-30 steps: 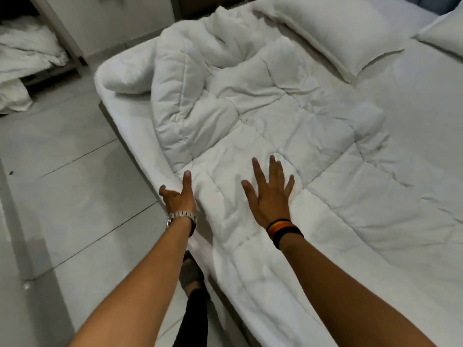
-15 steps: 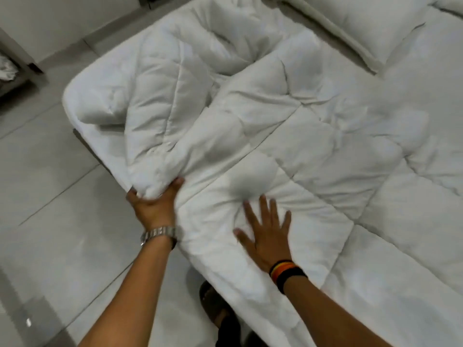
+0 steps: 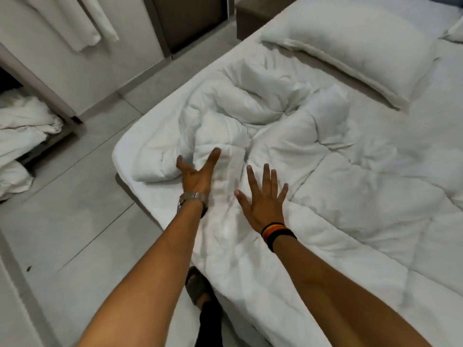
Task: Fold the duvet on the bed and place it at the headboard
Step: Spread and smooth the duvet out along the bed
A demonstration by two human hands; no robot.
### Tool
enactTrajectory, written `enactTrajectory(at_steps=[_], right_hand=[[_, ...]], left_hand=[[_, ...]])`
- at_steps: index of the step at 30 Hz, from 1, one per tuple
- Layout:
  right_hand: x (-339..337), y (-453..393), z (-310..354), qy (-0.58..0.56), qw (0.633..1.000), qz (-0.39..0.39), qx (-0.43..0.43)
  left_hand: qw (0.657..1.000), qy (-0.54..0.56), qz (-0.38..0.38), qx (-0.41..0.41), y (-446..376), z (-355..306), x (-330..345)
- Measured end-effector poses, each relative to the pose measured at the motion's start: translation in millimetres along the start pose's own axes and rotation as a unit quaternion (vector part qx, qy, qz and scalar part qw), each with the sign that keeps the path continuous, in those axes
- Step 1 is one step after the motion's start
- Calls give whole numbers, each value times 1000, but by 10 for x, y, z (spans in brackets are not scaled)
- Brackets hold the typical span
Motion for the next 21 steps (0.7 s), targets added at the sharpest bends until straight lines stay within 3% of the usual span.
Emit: enactTrajectory(at_steps=[4,9,12,15,19,21], right_hand=[[563,-391,90,-11,999,23,39],[903,-641,611,-25,999,39,13],[997,-559,661,-20,997,78,20],[718,-545,733,-61,997,29,48],[11,-875,1139,-119,988,-100,19],[-168,-1207,1350,-120,988,-101,1]], left_hand=[[997,-50,46,29,-595,-160,289],[998,28,-20,48,-976,43,-524],[999,29,9,-21,-988,332,-1000],[992,63,38,-106,-1040,392,-1185],[939,131,-95,-303,-1307,542,-1459],[921,151,-116,-339,-1520,590,-1517]])
Point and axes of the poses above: each hand's wrist, its own y-axis away from the middle knuckle, its own x-axis out of the palm, z = x × y, the point moved 6 cm from there along -y, towards the middle knuckle, and after that the axes turned 7 degrees about -x, right-handed, at the moved point
